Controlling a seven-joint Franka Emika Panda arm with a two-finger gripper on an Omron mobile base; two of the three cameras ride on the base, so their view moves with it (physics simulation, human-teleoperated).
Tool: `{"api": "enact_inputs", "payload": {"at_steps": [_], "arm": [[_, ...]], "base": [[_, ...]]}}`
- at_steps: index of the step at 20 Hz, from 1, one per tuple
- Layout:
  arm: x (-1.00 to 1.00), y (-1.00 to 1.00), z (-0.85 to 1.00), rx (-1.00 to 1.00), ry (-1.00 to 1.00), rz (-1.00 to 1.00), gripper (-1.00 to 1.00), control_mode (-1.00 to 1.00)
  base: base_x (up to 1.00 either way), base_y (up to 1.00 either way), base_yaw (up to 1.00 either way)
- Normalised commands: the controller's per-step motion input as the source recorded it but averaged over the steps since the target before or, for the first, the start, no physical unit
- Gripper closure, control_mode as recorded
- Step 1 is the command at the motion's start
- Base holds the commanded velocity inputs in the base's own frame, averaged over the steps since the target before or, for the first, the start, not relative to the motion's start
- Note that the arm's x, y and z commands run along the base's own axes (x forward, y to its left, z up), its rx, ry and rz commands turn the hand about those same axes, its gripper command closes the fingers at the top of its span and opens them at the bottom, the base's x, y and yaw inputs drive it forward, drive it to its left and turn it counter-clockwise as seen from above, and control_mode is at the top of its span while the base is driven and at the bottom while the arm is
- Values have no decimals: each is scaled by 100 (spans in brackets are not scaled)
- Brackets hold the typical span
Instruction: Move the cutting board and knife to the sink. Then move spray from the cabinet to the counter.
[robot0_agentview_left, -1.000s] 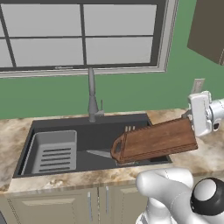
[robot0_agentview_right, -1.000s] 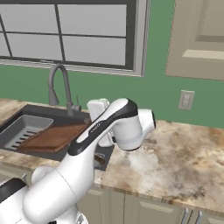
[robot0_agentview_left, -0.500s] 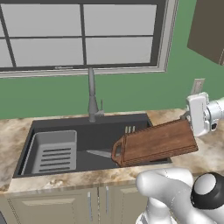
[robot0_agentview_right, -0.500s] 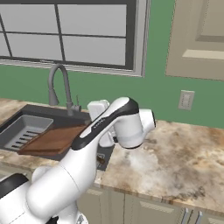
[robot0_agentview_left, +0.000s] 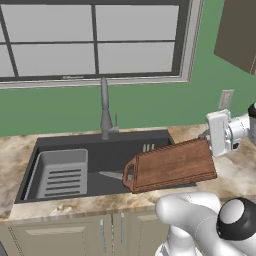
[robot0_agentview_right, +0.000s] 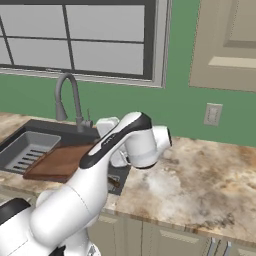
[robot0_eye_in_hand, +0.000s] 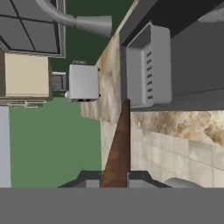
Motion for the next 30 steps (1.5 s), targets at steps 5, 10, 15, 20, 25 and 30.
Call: {"api": "enact_inputs", "payload": {"at_steps": [5, 10, 15, 20, 25, 30], "arm": [[9, 15, -29, 0, 0, 0, 100, -100], [21, 14, -28, -1, -2, 0, 100, -100], [51, 10, -13, -1, -1, 0, 100, -100], [66, 0, 0, 0, 1, 0, 100, -100], [34, 0, -13, 0, 0, 0, 100, -100], [27, 0, -37, -2, 0, 0, 100, -100]], "base": [[0, 0, 0], [0, 0, 0], [0, 0, 0], [0, 0, 0], [0, 0, 0], [0, 0, 0]]}}
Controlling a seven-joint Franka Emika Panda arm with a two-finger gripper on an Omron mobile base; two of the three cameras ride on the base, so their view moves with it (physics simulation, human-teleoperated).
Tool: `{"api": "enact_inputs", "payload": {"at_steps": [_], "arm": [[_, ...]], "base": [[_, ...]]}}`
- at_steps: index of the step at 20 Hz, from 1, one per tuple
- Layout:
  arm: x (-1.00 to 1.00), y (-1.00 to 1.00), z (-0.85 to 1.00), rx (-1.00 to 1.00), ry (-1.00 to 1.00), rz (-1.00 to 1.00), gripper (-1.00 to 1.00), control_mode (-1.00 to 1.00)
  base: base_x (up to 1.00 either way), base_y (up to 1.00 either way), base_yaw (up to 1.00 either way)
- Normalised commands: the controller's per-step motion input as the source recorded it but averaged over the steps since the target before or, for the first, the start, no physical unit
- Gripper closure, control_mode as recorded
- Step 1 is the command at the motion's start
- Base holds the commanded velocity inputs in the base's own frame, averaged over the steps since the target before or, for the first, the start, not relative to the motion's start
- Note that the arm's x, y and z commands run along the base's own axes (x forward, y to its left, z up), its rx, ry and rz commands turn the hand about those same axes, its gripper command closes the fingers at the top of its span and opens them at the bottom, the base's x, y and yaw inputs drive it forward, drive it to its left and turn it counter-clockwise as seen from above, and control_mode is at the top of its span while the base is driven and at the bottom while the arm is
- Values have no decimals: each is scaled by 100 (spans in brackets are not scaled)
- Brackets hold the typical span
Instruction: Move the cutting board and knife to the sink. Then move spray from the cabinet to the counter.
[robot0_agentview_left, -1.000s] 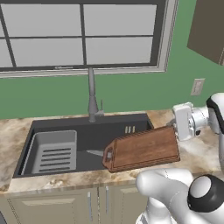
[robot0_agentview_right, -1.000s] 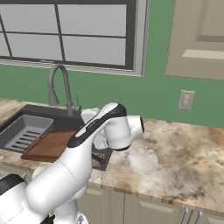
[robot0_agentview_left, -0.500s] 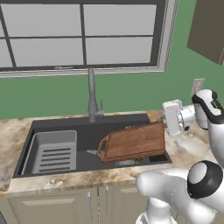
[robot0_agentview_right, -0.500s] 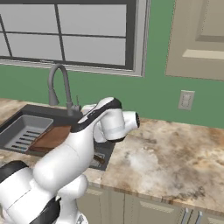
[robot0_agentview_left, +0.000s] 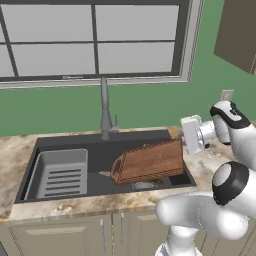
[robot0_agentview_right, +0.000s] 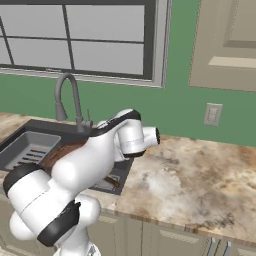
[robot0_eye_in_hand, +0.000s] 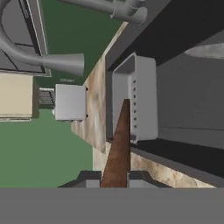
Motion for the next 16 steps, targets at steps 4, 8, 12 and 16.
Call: {"api": "enact_inputs", "payload": {"at_steps": [4, 8, 12, 16], "arm": [[36, 1, -31, -3, 0, 0, 100, -100], [40, 9, -22, -3, 0, 0, 100, -100], [28, 20, -27, -3, 0, 0, 100, -100], [21, 24, -30, -4, 0, 0, 100, -100]], "base": [[0, 0, 0], [0, 0, 0], [0, 0, 0], [0, 0, 0]]}}
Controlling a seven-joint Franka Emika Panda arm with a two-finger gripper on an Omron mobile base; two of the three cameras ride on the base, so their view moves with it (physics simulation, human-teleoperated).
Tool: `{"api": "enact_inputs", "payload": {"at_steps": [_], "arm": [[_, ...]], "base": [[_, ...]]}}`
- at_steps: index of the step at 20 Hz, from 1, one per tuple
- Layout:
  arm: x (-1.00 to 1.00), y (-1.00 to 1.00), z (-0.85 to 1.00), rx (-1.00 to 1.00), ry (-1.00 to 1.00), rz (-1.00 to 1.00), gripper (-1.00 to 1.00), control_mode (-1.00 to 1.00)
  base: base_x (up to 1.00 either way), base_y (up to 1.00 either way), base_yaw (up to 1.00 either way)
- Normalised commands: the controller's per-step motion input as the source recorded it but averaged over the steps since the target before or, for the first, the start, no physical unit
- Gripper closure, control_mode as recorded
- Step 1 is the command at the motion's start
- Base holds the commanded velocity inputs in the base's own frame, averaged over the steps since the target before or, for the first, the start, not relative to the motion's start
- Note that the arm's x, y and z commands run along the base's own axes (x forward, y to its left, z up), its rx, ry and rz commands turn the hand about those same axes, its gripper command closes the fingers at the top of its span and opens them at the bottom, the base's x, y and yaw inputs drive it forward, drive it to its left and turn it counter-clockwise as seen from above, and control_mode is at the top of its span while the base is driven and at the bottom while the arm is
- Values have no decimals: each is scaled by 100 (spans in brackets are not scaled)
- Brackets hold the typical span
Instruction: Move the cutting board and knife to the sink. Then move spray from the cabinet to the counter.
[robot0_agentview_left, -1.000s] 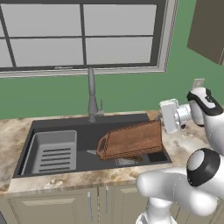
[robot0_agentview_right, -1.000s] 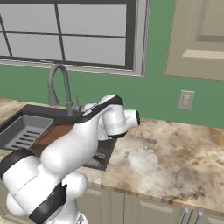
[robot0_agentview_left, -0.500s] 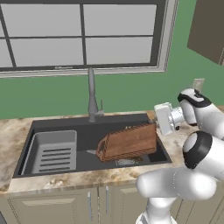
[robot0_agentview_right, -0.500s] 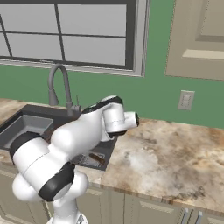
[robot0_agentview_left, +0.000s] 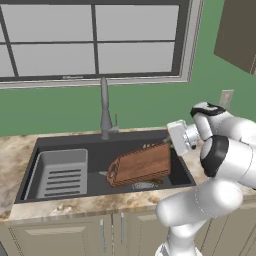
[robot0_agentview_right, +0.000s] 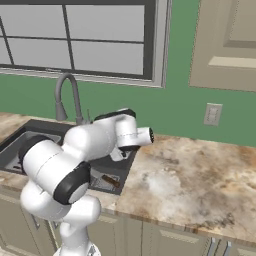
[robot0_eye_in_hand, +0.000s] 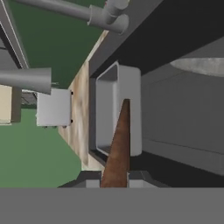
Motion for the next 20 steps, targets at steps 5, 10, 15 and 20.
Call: {"api": "enact_inputs", "payload": {"at_steps": [5, 10, 15, 20], "arm": [[21, 21, -24, -4, 1, 0, 100, -100], [19, 17, -22, -3, 0, 0, 100, -100], [28, 15, -33, -6, 0, 0, 100, -100], [35, 13, -33, -6, 0, 0, 100, -100]], "base": [[0, 0, 0], [0, 0, 0], [0, 0, 0], [0, 0, 0]]}}
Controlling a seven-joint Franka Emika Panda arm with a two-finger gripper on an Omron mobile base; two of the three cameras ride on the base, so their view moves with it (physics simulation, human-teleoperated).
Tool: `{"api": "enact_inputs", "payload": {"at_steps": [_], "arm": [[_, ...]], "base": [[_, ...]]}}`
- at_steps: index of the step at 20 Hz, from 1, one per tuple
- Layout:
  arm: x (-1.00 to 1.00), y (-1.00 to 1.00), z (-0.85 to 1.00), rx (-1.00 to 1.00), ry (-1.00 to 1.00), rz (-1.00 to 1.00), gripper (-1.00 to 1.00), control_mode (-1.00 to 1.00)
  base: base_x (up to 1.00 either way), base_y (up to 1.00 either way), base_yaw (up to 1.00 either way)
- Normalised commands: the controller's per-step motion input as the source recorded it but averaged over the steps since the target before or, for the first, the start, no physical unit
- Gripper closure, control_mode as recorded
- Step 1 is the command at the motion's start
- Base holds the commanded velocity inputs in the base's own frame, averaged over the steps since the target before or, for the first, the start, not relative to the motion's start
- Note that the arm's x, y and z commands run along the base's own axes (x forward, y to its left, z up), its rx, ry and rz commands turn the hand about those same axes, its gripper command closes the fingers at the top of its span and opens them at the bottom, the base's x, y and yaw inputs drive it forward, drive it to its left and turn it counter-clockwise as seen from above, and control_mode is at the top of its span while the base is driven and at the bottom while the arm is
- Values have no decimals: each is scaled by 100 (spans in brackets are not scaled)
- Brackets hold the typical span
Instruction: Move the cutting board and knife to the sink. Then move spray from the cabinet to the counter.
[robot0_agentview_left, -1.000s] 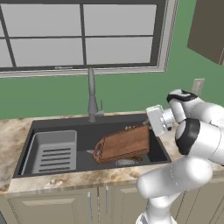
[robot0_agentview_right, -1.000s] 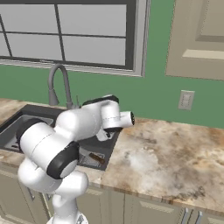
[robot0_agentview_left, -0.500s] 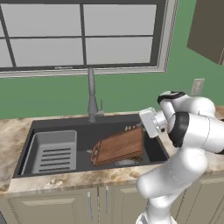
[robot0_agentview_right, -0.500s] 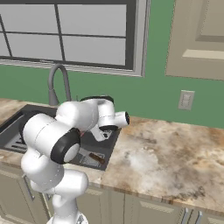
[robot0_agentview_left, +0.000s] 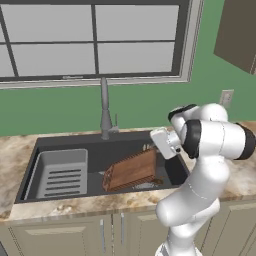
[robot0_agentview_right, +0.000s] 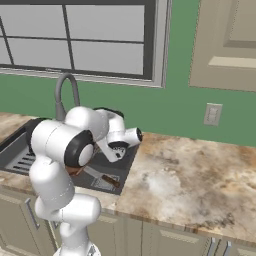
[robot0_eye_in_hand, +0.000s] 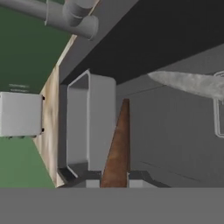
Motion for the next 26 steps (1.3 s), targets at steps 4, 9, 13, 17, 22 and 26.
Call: {"api": "enact_inputs", "payload": {"at_steps": [4, 9, 13, 17, 22, 26], "arm": [[37, 16, -35, -5, 0, 0, 100, -100], [39, 23, -44, -6, 0, 0, 100, -100], [45, 25, -48, -6, 0, 0, 100, -100], [46, 28, -47, -5, 0, 0, 100, -100], [42, 29, -47, -5, 0, 0, -100, -100], [4, 8, -3, -1, 0, 0, -100, -100]], "base": [[0, 0, 0], [0, 0, 0], [0, 0, 0], [0, 0, 0], [0, 0, 0], [0, 0, 0]]}}
